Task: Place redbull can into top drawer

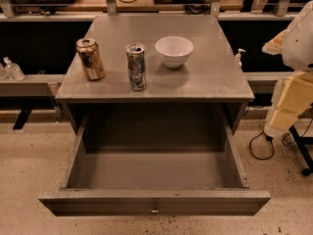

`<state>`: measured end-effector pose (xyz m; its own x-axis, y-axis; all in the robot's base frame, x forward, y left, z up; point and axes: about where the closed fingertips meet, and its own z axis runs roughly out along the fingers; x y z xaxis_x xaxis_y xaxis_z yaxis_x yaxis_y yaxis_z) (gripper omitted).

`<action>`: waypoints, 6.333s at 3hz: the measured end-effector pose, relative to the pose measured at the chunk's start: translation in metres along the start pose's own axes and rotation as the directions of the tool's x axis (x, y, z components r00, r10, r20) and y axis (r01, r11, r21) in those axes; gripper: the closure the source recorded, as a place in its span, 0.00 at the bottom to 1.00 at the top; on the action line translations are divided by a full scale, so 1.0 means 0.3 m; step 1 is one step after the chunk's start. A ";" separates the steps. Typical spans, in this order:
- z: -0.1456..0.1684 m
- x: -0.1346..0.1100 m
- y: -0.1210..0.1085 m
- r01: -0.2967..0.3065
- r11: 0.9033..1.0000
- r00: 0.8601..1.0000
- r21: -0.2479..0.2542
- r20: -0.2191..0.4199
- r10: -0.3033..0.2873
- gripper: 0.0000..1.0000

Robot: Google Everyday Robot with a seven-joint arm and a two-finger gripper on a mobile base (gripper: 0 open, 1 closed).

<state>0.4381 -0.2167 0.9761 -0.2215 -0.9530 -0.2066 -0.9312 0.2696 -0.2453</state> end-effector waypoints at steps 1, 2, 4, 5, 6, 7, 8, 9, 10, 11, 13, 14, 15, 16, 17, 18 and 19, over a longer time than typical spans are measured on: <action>0.000 0.000 0.000 0.000 1.000 1.000 0.000 0.000 0.000 0.00; 0.013 -0.075 -0.044 0.029 0.999 0.996 0.036 0.085 -0.032 0.00; 0.074 -0.692 -0.354 0.098 0.987 0.772 0.130 0.616 -0.157 0.00; 0.150 -0.850 -0.429 0.058 0.997 0.670 0.047 0.739 -0.074 0.00; 0.243 -0.966 -0.450 0.045 0.998 0.596 -0.053 0.803 0.016 0.00; 0.303 -1.016 -0.475 0.017 0.995 0.549 -0.102 0.832 0.076 0.00; 0.394 -1.021 -0.497 -0.022 0.992 0.528 -0.127 0.841 0.119 0.00; 0.451 -1.015 -0.515 -0.040 0.992 0.518 -0.122 0.846 0.125 0.00; 0.484 -0.999 -0.520 -0.021 0.993 0.472 -0.112 0.875 0.109 0.00; 0.515 -1.005 -0.504 0.025 0.997 0.452 -0.078 0.890 0.059 0.18; 0.574 -0.997 -0.498 0.081 0.994 0.406 -0.073 0.913 0.034 0.64; 0.459 -0.972 -0.488 0.135 0.990 0.314 -0.038 0.949 -0.007 0.87; 0.255 -0.900 -0.416 0.174 0.981 0.261 0.081 0.957 -0.125 1.00; 0.208 -0.874 -0.250 0.217 0.970 0.335 0.110 0.925 -0.179 1.00; 0.294 -0.886 -0.149 0.262 0.964 0.370 0.053 0.917 -0.151 1.00; 0.294 -0.886 -0.150 0.261 0.964 0.369 0.053 0.917 -0.150 1.00; 0.362 -0.879 -0.114 0.224 0.974 0.389 0.036 0.913 -0.123 1.00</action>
Offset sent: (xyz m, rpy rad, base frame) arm 0.0836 0.0882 0.0241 0.3138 -0.2760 0.2131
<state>0.5598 0.0405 0.9361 0.2928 -0.2777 -0.9150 -0.9461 0.0543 -0.3193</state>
